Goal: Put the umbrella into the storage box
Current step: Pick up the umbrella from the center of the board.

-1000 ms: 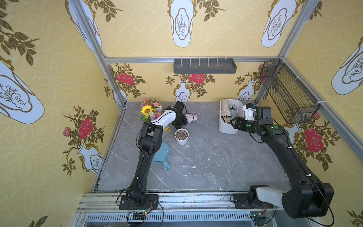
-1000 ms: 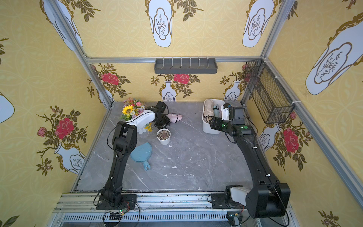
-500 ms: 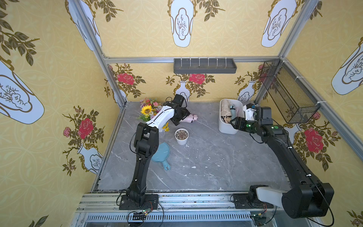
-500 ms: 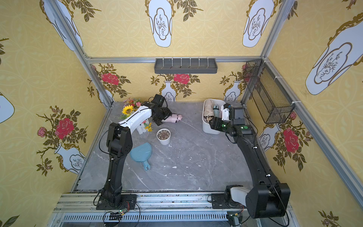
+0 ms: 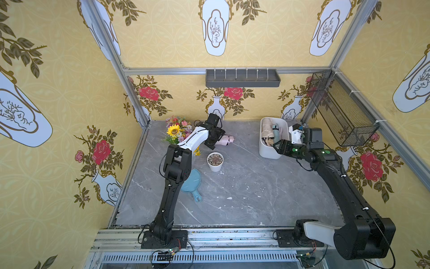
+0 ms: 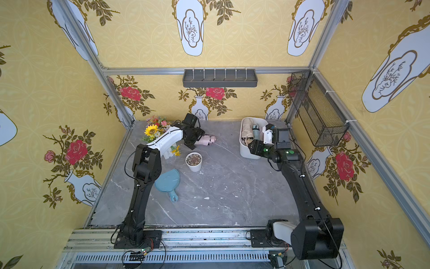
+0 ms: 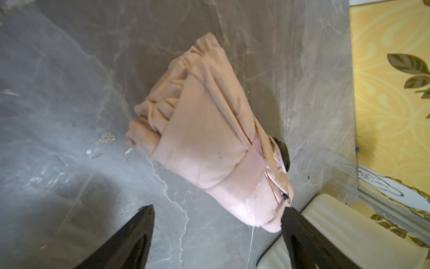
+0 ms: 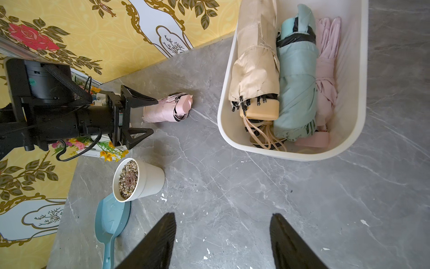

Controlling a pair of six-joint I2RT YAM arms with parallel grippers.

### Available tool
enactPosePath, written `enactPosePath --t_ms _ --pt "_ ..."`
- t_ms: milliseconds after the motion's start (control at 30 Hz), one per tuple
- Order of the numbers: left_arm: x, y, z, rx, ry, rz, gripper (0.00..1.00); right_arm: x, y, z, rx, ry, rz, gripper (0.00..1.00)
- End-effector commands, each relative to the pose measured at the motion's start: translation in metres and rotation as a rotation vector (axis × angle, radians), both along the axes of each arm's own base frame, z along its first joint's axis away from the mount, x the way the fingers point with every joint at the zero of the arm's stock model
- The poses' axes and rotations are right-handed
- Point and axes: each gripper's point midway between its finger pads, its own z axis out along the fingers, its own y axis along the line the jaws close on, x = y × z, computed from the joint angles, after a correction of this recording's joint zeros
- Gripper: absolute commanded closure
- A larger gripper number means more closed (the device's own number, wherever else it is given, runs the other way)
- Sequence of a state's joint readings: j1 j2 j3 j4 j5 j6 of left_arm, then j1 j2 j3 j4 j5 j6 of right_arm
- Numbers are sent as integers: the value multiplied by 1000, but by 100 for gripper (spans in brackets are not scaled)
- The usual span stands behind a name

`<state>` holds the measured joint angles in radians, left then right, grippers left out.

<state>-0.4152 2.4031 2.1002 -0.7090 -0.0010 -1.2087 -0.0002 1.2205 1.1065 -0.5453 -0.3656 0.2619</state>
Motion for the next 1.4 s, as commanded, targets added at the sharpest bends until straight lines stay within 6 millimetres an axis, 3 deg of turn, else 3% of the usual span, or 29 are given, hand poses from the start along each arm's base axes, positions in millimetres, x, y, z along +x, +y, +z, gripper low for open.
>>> enactPosePath --t_ms 0,467,667,800,1000,1133,1267,1367 --pt "5 2 -16 -16 30 95 10 4 -1 7 4 -49 9 32" --pt "17 10 -50 -14 60 139 14 4 -7 4 31 -39 17 32" --pt "19 15 -52 11 35 133 43 4 -8 5 31 -31 25 32" --pt "24 13 -37 -1 -15 110 60 6 -8 -1 38 -18 27 32" --pt "21 4 -3 3 -84 35 79 6 -6 2 61 -13 27 32" --pt "14 0 19 5 -119 -10 85 3 -4 8 82 -16 26 32" --pt "7 -3 44 1 -162 -74 99 -3 -3 10 86 1 28 32" --pt "4 -8 68 -6 -208 -133 100 -10 -3 8 80 18 25 32"
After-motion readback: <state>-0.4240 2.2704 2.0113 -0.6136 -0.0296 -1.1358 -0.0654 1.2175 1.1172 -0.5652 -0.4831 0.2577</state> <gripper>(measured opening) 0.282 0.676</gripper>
